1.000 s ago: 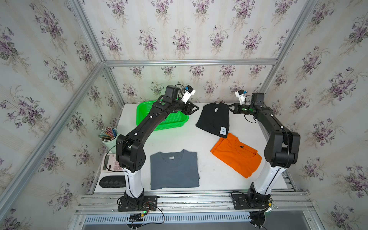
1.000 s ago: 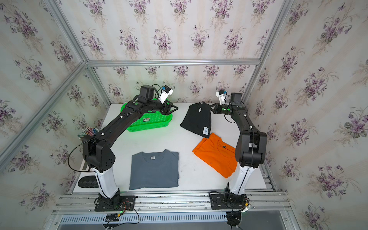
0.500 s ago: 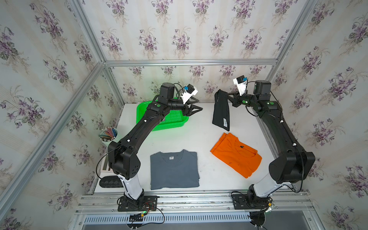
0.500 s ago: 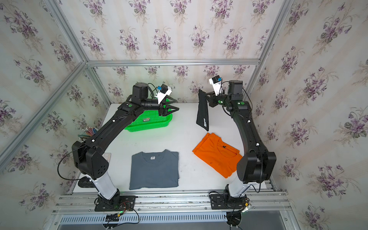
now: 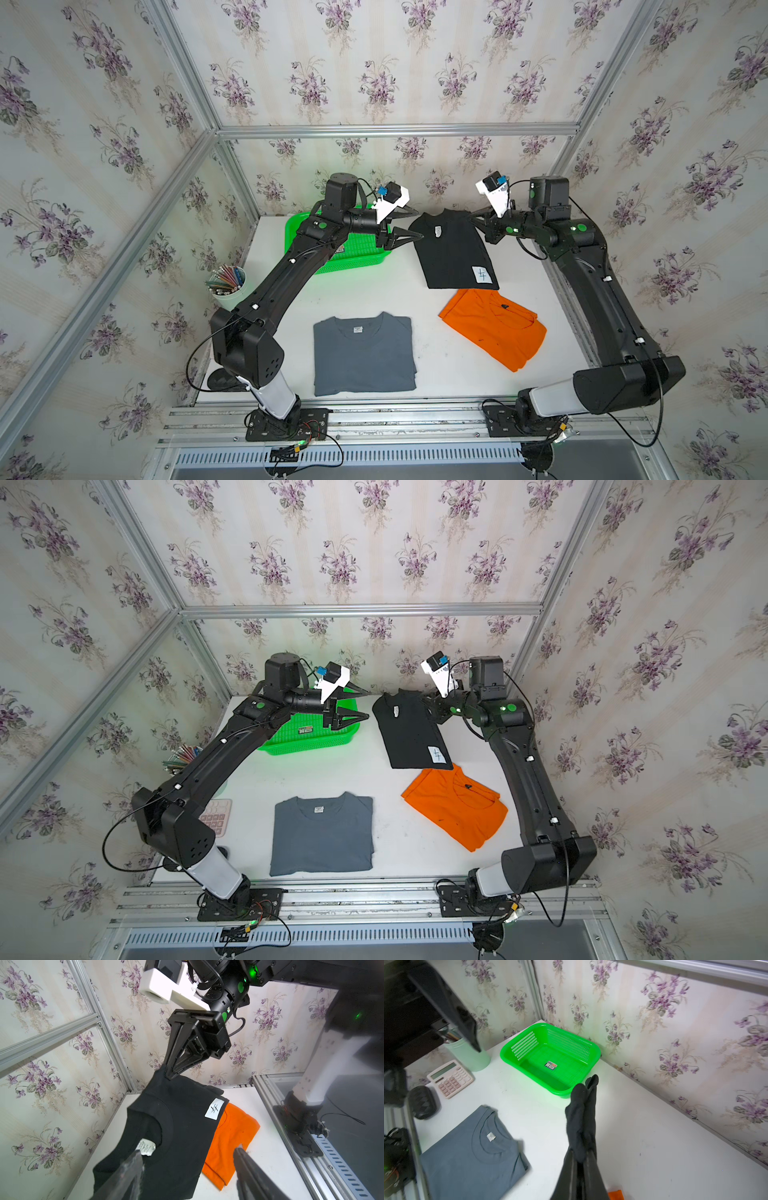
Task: Put the folded t-shirts into the basket
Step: Pick up the T-shirt from the center of the board.
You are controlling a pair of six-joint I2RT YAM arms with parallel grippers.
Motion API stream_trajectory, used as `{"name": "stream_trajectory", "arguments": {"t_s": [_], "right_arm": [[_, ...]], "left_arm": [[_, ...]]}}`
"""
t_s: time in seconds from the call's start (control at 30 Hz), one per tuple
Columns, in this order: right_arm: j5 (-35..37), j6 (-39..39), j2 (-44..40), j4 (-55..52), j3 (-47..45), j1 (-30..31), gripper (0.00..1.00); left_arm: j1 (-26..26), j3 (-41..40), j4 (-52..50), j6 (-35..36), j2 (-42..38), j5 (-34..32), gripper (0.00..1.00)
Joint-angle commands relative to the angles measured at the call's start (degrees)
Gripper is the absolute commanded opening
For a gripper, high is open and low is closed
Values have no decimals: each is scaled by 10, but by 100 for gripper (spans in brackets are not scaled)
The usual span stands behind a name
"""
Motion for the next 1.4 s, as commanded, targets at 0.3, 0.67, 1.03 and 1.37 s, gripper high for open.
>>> {"name": "stream_trajectory", "arguments": {"t_s": [0.3,0.67,1.03,1.37], "right_arm": [[14,-168,-63,-66,-13,119,0],[59,-288,-141,-42,-81,174,0],[70,-342,-161,-29,-82,190,0],[83,-357,-134,-11,-60,224,0]], "left_arm": [[-4,-86,-137,206,-64,-4,82],[5,-218,-131,284,-180,-81,87],[11,-376,-53,168,-278,-11,88],[-6,-477,59,53,-327,-22,89]]}}
